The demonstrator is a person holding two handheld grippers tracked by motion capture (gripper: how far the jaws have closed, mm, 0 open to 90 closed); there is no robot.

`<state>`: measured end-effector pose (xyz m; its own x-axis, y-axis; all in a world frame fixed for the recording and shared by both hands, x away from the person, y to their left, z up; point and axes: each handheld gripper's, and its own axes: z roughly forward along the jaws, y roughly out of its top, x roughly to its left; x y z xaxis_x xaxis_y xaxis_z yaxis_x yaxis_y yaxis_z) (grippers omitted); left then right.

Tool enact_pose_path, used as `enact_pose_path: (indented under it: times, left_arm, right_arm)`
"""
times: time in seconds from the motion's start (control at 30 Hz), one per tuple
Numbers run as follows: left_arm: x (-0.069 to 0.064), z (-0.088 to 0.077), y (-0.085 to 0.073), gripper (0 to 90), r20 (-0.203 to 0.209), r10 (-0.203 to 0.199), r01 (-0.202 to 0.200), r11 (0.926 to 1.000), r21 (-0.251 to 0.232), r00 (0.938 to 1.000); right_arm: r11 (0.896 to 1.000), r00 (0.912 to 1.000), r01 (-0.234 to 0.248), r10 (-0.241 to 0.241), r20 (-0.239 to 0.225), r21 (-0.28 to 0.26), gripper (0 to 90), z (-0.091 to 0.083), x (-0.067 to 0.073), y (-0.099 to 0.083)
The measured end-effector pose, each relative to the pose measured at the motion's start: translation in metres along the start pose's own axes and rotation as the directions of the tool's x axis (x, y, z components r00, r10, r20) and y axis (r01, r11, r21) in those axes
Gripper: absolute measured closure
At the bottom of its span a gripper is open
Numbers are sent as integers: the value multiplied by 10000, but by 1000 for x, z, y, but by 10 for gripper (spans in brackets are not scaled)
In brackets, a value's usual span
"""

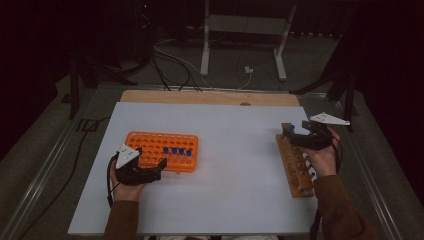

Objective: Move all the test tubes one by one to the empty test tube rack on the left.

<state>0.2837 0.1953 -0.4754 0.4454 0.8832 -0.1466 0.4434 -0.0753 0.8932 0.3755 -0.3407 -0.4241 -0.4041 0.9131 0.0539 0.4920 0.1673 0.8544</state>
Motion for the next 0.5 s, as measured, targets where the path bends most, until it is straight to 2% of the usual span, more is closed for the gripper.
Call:
enact_pose_path:
  times: [0.1,0.27,0.4,0.5]
  left_arm:
    - [0,0,0,8,-8,-14,14,10000,33,10000]
    - [0,1,0,9,17,-24,24,10000,52,10000]
    - [0,1,-1,9,11,-19,19,10000,96,10000]
    - [-1,2,-1,9,14,6,-6,9999,121,10000]
  right_arm:
    - [9994,9998,150,-154,150,300,270,7,-4,-2]
    - [9959,9988,419,-437,208,803,505,18,-8,-7]
    - [9944,9977,541,-576,370,912,677,22,-9,-10]
    - [9933,9972,561,-607,434,1007,745,25,-10,-11]
